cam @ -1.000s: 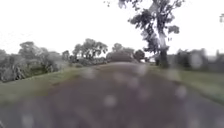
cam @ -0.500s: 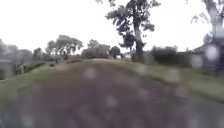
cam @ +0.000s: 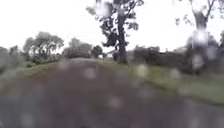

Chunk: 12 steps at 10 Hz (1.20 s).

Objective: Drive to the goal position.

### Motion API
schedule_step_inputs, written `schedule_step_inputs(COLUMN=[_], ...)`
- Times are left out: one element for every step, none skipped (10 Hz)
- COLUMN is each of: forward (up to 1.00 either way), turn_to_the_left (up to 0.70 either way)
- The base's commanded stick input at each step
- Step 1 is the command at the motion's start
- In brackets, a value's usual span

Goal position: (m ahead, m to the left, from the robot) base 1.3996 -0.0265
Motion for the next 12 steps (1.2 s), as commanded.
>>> schedule_step_inputs(forward=[1.00,1.00,1.00,1.00,1.00,1.00,1.00,1.00,1.00,1.00,1.00,1.00], turn_to_the_left=[-0.18,-0.16,-0.14,-0.12,-0.10,-0.08,-0.06,-0.04,-0.02,0.00,0.00,0.00])
